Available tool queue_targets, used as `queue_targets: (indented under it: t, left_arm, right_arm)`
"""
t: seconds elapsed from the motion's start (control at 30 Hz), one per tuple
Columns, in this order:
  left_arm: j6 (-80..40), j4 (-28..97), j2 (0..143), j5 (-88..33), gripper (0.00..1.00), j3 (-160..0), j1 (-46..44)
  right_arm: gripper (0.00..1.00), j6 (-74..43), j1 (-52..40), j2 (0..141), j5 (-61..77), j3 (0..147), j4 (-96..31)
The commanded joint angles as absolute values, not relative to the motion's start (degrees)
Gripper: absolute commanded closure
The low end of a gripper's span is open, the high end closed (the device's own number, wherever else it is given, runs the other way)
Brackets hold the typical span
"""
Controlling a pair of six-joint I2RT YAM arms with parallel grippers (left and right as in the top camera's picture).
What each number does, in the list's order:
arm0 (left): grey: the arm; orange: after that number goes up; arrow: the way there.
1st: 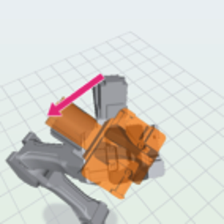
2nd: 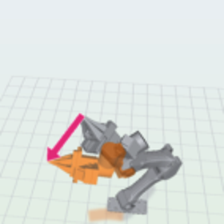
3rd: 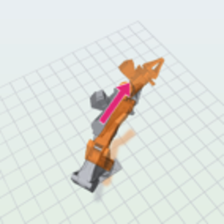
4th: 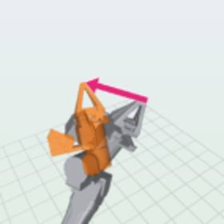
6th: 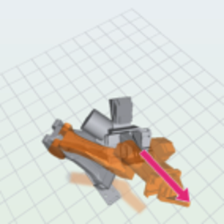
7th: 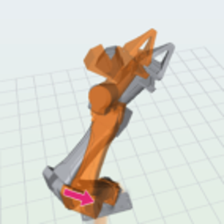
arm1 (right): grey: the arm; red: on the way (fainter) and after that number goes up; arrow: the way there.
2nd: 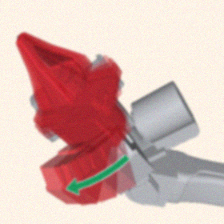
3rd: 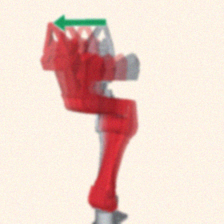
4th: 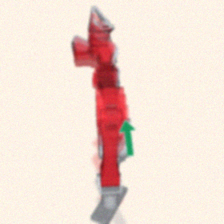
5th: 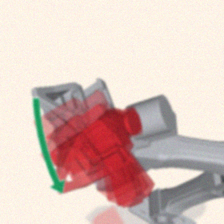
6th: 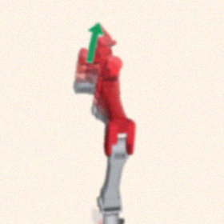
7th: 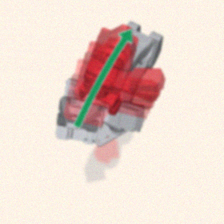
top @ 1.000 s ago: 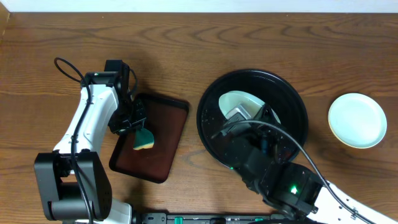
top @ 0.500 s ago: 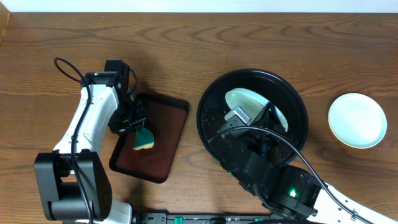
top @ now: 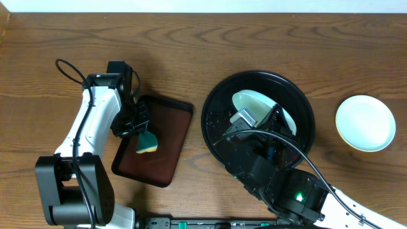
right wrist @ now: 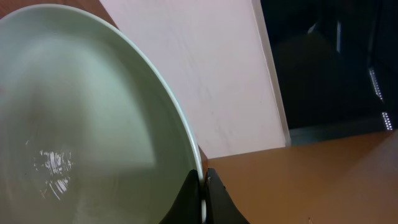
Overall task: Clean dirty plates on tray and stack at the side
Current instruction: 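Lift the pale green plate edge with the right gripper and tilt it up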
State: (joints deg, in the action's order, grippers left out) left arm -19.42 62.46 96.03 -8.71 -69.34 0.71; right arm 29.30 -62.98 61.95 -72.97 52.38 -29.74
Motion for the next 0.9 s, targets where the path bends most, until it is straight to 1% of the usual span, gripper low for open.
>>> queue_targets:
  t: [0.0,0.6,0.87]
  left_arm:
    - [-18.6,62.5,95.6,-9.0,0.92,-69.1,1.0]
    - [-18.6,62.9,95.6,-9.0,0.92,-69.1,1.0]
    - [-18.6,62.9,95.6,-9.0,0.92,-69.1,1.0]
  right_arm:
    - [0.99,29.7,-63.6,61.4,-75.2,53.7,-29.5]
    - [0.99,30.6,-63.6,61.4,-75.3,53.7,-29.5]
    - [0.99,31.0,-63.6,61.4,-77.8,53.7,-29.5]
